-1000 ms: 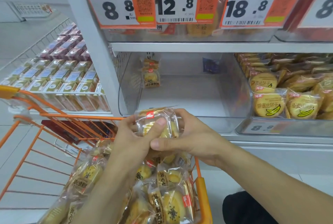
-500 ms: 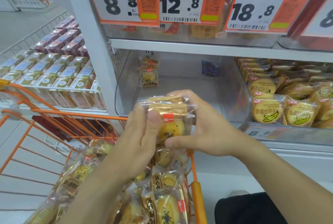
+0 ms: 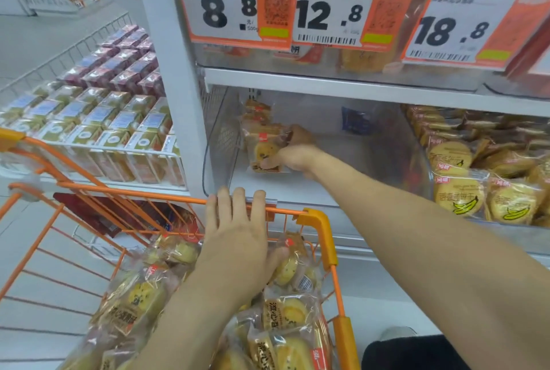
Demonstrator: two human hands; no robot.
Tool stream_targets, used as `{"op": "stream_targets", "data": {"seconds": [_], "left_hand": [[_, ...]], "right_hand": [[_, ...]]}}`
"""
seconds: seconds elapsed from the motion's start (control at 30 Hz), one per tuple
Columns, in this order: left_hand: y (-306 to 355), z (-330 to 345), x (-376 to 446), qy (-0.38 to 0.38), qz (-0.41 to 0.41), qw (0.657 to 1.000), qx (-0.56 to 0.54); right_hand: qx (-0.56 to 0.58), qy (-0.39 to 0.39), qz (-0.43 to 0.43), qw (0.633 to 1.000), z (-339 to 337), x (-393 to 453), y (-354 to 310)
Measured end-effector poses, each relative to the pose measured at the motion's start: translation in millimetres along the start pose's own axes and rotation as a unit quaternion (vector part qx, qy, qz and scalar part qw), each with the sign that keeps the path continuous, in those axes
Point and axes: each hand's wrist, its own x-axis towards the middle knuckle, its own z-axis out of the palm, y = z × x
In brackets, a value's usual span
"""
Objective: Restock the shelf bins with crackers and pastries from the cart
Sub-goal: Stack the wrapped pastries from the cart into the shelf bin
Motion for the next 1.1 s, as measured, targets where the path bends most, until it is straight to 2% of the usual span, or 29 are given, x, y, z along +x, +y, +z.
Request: {"op": "stream_targets", "data": {"seconds": [0.07,0.17,0.27,0.37,0.53,0.73,0.8,0.9,0.97,1.1], "left_hand": [[1.5,-2.7,-1.7,-0.008,-0.004,1.000,0.004],[-1.6,-3.5,-2.8,0.008,-0.001,1.000,0.004],[-1.4,-3.9,-3.7,0.012,0.004,1.000,0.006],[1.1,-4.3,-2.9,0.011,0.002,1.000,0.010],[7.4,-3.3,-0.4,0.001,-0.009,1.000,0.004],[6.4,-5.8,0.8,-0.015,-0.008,1.000,-0.016],[0.8,-8.8,0.5,-0.029,0.001,0.998,-0.049],[-12.4,-22.9,-2.6,-0.025,0.016,0.982,-0.185],[-24.0,-36.8,-10.5,0.003,-0.002,0.962,-0.275],[-57.4,-51.8,-27.8,0.065,-0.080,0.946,-0.306]], "right_hand": [[-0.018,-0.008,0.019,1.000,18.9,11.6,-6.0],[-0.064,0.038,0.055,0.996,37.8,26.4,-10.9],[-0.051,0.042,0.097,0.993,40.1,34.3,-13.0],[-0.019,0.032,0.081,0.996,44.4,32.2,-15.6],[-0.006,-0.012,-0.024,1.000,47.9,25.9,-18.0],[-0.058,-0.076,0.024,0.995,20.7,1.1,-24.3],[-0.083,-0.065,0.031,0.994,5.7,-15.9,-33.3],[-0.137,0.011,-0.031,0.990,-12.6,-42.3,-42.9],[-0.117,0.051,-0.100,0.987,-20.7,-64.9,-42.9],[-0.015,0.027,-0.190,0.981,-13.6,-121.1,-30.7]]}}
